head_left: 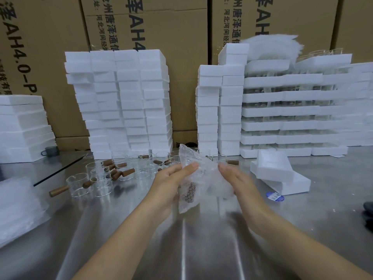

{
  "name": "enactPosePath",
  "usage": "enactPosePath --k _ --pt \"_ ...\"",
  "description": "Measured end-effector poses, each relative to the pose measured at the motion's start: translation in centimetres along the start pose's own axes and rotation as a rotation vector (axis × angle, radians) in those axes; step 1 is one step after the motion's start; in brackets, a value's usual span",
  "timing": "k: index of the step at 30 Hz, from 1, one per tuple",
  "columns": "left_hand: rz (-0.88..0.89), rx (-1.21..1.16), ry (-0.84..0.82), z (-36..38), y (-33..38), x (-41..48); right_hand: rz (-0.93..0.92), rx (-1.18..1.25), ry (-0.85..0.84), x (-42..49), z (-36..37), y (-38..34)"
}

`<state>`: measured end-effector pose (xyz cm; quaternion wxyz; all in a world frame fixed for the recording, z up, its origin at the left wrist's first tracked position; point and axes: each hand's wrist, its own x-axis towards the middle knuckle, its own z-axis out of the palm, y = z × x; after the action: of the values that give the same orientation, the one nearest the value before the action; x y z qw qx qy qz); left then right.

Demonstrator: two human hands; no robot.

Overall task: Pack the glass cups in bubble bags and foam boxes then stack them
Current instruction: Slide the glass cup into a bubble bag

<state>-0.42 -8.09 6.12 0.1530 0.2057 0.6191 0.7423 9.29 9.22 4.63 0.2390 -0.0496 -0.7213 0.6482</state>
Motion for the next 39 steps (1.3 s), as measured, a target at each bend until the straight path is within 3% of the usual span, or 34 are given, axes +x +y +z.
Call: enactPosePath --k 5,16,22,31,39 --pt "-0.051 -0.039 -0.036 -0.3 0.1 0.0 0.146 0.195 -0.127 -0.1 0.4 0.3" --pt "-0.063 0.019 -0.079 -0.2 -0.1 -0.1 0.128 0.486 0.026 0.7 -0.6 0.0" --pt "-0.097 -0.004 -0.059 0.0 0.2 -0.3 0.091 0.497 0.121 0.9 -0.5 0.0" --pt "-0.165 -0.148 -0.05 0.0 0.3 -0.2 0.068 0.546 0.064 1.0 -0.6 0.0" --pt "-0.179 -0.138 -0.082 1.0 0.3 -0.7 -0.03 0.302 0.041 0.8 -0.2 0.3"
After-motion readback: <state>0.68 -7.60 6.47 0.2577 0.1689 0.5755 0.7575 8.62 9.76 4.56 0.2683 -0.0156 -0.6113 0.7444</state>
